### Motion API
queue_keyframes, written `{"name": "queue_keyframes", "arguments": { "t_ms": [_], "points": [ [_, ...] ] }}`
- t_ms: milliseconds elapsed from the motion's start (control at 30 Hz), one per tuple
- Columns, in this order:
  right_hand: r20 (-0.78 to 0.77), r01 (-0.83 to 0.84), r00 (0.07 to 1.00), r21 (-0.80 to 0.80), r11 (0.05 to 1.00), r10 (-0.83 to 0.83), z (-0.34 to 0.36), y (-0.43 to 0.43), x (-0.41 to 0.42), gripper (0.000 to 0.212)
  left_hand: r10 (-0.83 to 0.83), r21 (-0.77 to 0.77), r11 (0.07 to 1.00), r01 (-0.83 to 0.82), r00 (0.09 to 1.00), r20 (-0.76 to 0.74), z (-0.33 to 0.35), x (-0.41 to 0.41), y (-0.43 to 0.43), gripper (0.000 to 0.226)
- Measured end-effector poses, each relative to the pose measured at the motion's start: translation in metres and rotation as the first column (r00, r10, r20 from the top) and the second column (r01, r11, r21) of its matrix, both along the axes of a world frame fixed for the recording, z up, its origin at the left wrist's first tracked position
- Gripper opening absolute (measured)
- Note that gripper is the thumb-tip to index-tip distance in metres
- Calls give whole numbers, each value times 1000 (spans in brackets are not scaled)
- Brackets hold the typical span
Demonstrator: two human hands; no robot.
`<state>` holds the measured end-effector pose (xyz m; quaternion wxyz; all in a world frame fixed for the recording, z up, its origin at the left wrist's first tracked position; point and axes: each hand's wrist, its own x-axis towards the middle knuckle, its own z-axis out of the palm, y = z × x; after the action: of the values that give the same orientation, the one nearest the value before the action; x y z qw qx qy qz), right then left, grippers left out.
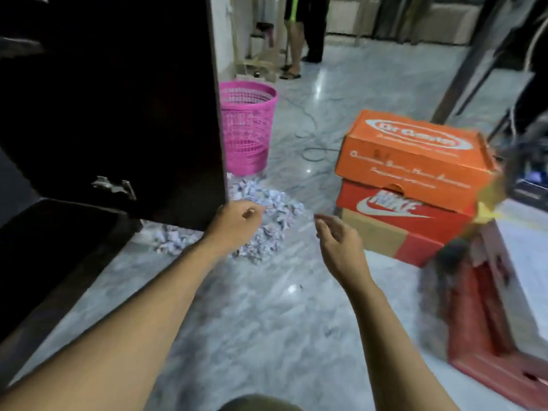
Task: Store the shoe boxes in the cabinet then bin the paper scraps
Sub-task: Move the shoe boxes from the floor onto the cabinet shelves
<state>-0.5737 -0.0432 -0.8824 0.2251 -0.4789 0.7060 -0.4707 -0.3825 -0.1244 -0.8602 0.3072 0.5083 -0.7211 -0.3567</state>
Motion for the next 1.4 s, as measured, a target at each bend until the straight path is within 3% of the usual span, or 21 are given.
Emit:
{"name": "queue_keyframes", "arguments": {
  "t_ms": [67, 167, 300, 400, 500, 567, 667, 767, 867, 967, 1100, 1200, 1300, 1400],
  "points": [
    [-9, 129, 992, 7, 992, -128, -3, 21, -42, 26, -125, 73, 990, 122, 991, 38, 0, -55, 1, 29],
    [-86, 289, 955, 44, 956, -285, -12, 56, -96, 28, -312, 240, 929, 282, 945, 99, -3, -129, 6, 19],
    [-225, 514, 841, 44, 857, -493, -22, 100, -163, 35, -532, 314, 833, 455, 815, 230, -8, -216, 32, 23],
    [-300, 669, 711, 8, 743, -637, -22, 125, -212, 35, -551, 393, 793, 466, 823, 136, -16, -280, 64, 35],
    [-387, 785, 600, 120, 608, -700, -27, 147, -255, 45, -478, 486, 757, 437, 877, -44, -34, -339, 104, 44],
    [-407, 822, 569, 247, 514, -714, -30, 157, -283, 55, -410, 583, 692, 424, 897, -166, -49, -367, 131, 46],
    [-396, 787, 603, 435, 437, -692, -34, 171, -322, 64, -434, 665, 579, 472, 869, -238, -72, -396, 156, 55],
    [-315, 697, 695, 514, 499, -647, -35, 187, -347, 60, -398, 646, 557, 522, 850, -344, -91, -416, 162, 59],
    [-119, 631, 733, 487, 604, -670, -32, 204, -359, 56, -277, 579, 638, 508, 853, -443, -103, -428, 161, 44],
    [152, 544, 734, 450, 708, -661, -41, 221, -363, 36, -229, 586, 682, 438, 889, -398, -109, -421, 154, 39],
    [418, 407, 720, 390, 826, -553, -70, 235, -351, 50, -322, 628, 584, 514, 857, -402, -113, -414, 154, 59],
    [627, 342, 660, 239, 909, -413, -69, 238, -331, 31, -264, 634, 602, 485, 871, -415, -117, -405, 158, 60],
    [690, 254, 672, 125, 959, -268, -67, 245, -319, 34, -216, 613, 640, 464, 874, -436, -120, -388, 165, 43],
    [694, 165, 699, 77, 983, -172, -63, 247, -312, 45, -197, 575, 667, 474, 856, -478, -114, -368, 164, 71]
  ]
}}
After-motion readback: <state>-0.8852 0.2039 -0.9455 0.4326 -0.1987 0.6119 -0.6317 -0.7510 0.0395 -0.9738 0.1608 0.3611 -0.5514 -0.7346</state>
